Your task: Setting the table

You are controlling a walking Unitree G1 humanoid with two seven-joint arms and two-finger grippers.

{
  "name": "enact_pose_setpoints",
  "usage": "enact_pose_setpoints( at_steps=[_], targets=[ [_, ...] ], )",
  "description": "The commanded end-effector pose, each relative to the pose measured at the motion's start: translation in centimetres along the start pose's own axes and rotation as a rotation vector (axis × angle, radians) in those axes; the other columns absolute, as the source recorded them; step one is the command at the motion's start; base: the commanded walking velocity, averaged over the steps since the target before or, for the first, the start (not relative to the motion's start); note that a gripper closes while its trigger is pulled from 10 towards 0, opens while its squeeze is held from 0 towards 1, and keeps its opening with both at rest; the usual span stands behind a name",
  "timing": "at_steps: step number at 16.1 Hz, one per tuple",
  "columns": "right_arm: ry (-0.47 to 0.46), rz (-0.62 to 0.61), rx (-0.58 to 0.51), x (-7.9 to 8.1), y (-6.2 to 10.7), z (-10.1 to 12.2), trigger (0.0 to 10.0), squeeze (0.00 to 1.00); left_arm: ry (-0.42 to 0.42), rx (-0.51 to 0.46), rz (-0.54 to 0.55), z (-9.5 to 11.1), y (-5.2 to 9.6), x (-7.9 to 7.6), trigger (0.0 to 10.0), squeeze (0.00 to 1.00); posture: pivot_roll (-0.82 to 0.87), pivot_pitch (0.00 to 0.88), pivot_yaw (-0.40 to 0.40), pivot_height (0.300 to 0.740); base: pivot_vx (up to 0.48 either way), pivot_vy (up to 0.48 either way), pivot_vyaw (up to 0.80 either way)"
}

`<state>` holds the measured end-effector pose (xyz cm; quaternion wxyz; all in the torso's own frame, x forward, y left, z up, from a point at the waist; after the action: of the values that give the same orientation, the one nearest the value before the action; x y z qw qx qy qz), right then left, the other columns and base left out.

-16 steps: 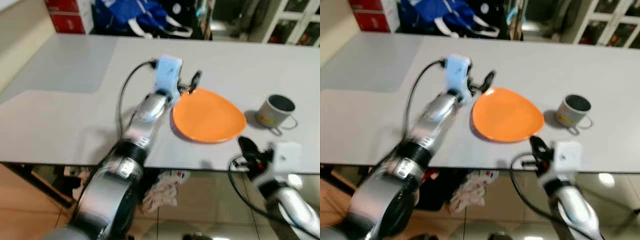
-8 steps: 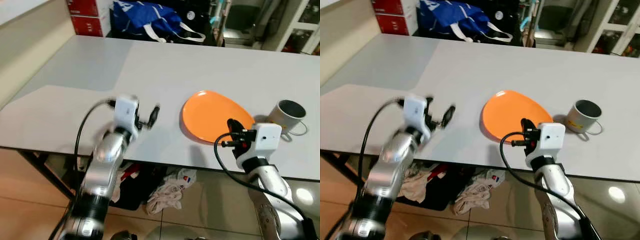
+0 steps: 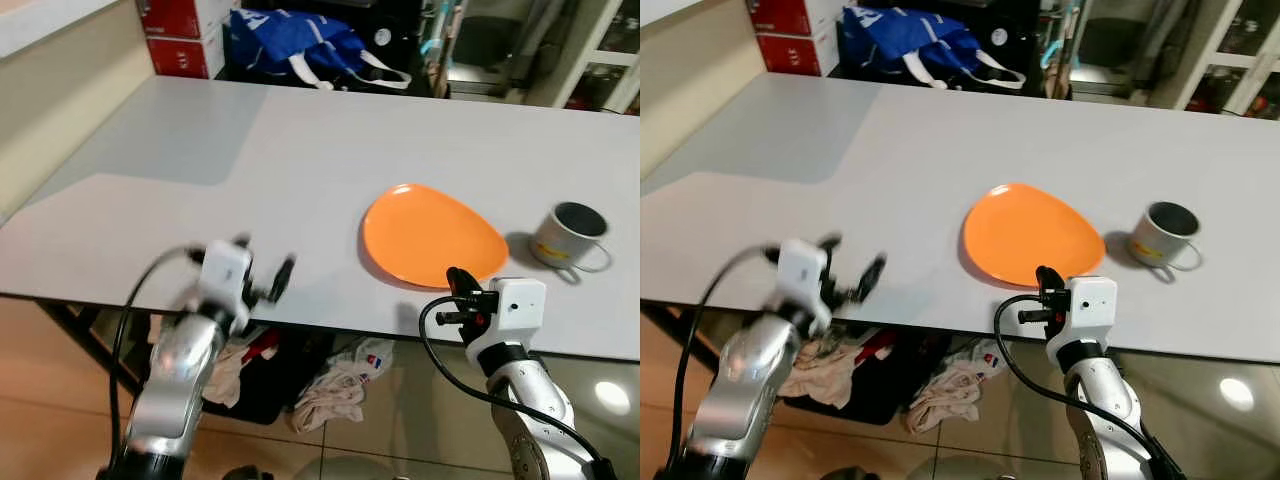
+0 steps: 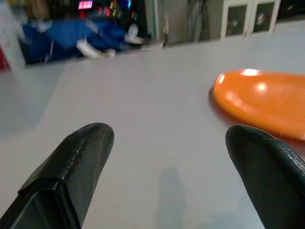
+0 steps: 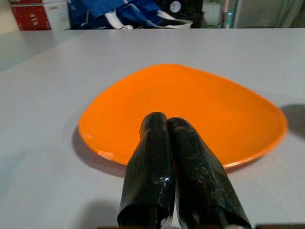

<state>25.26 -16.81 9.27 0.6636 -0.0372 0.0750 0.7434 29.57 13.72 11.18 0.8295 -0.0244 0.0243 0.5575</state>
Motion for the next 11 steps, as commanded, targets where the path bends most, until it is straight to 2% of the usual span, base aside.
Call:
enact_pose_setpoints(
  at_steps=[1,3,6,7,10,11],
  targets=[
    [0.009,-0.009,-0.005,-0.2,0.0,-0.1,10.0,0.00,-0.007,0.007,-0.001,-0.2,0.1,-0.4,10.0,0.00,-0.04,0.000,-0.008,0.740,0.000,0.000,0.00],
    [0.009,-0.017,-0.004,-0.5,0.1,-0.3,10.0,0.00,0.032,0.014,-0.004,-0.1,0.0,-1.3,10.0,0.00,-0.04,0.000,-0.015,0.740,0.000,0.000,0.00],
    [0.005,-0.019,-0.013,-0.7,0.1,0.0,10.0,0.00,0.067,0.024,-0.001,-0.1,-0.5,-1.7,10.0,0.00,-0.04,0.000,-0.020,0.740,0.000,0.000,0.00],
    [0.001,-0.026,-0.016,-0.8,0.1,0.0,10.0,0.00,0.065,0.026,-0.001,-0.1,-0.7,-1.8,10.0,0.00,-0.04,0.000,-0.017,0.740,0.000,0.465,0.00],
    [-0.010,-0.041,-0.009,-1.0,0.0,-0.1,10.0,0.00,0.078,0.033,-0.008,0.0,-1.0,-2.3,10.0,0.00,-0.05,0.000,-0.011,0.740,0.000,0.461,-0.68],
    [-0.009,-0.046,-0.013,-1.0,0.0,-0.1,10.0,0.00,0.080,0.035,-0.007,0.0,-1.1,-2.3,10.0,0.00,-0.05,0.000,-0.013,0.740,0.000,0.461,0.00]
  ],
)
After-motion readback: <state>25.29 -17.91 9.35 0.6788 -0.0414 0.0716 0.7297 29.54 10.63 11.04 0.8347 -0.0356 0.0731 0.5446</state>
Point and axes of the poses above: a point about 5 cm out from each wrist's last joint towards the gripper, its own y axis pointing back from the gripper into the wrist, its own z axis along the axis of the wrist's last joint, x = y × z, the point moved 2 cm from there along -y, pointing out of the wrist towards the gripper, and after that the axes turned 12 degrees about y, right-handed, at the moved point
